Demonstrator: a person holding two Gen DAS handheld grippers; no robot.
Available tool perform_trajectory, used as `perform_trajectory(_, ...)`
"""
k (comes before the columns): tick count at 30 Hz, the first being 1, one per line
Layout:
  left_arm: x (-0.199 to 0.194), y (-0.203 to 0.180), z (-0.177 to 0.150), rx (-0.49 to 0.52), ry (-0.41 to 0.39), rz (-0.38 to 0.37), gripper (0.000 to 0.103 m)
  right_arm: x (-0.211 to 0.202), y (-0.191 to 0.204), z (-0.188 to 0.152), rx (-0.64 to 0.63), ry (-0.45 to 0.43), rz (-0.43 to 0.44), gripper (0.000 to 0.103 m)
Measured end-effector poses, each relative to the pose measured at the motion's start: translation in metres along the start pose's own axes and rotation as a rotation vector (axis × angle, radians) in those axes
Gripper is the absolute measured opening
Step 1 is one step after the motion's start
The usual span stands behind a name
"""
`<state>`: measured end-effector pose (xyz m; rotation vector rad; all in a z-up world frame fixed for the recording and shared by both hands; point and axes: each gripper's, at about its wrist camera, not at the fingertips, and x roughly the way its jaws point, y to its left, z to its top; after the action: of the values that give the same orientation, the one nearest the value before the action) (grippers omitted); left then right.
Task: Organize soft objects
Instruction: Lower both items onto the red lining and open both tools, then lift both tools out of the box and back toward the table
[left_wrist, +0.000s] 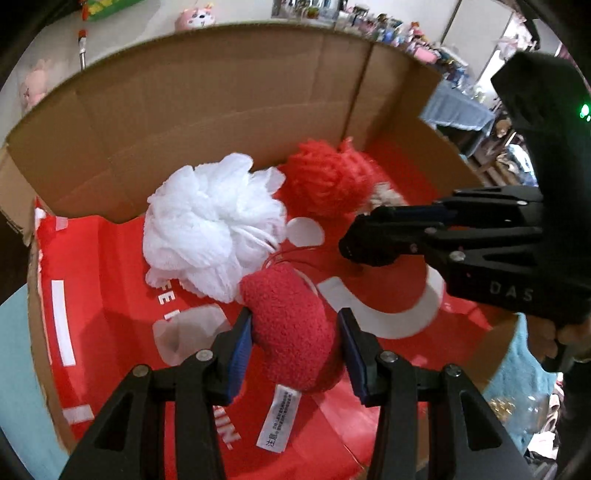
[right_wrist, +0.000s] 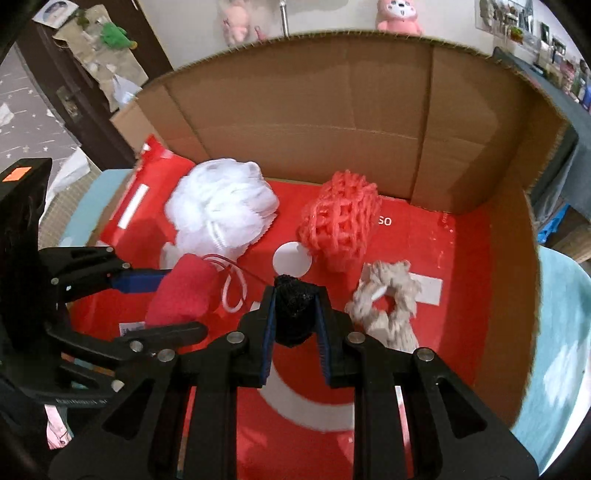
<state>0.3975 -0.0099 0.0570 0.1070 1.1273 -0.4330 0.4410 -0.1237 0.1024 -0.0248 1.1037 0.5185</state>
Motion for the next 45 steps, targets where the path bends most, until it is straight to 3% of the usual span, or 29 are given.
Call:
perform_trajectory(18,0.012,0.003,0.001,-0.029,0.005,0.011,0.053,0.018,0.0,0.008,0.006,0.041,-0.033,0.021)
perform_trajectory(30,0.002,0.006,-0.009,-0.05,-0.026,0.012,0.072,0.014,0.001,0.009,0.04,0.013,-0.044,0.026)
perform_trajectory(32,-0.003,0.005,-0.013,-0.047,-0.04,0.012,0.076,0.013,0.001,0.009,0.046,0.016,-0.047,0.032)
perform_trajectory(34,-0.008,0.004,-0.017,-0.046,-0.057,0.014,0.077,0.013,0.001,0.008,0.047,0.014,-0.052,0.073)
perform_trajectory(40,-0.03,0.001,-0.032,-0.053,-0.095,0.024,0.082,-0.011,0.006,0.001,0.054,-0.047,-0.061,0.074)
perform_trajectory(45,-0.065,-0.004,-0.046,-0.083,-0.185,0.057,0.091,-0.047,0.014,-0.008,0.041,-0.103,-0.08,0.074)
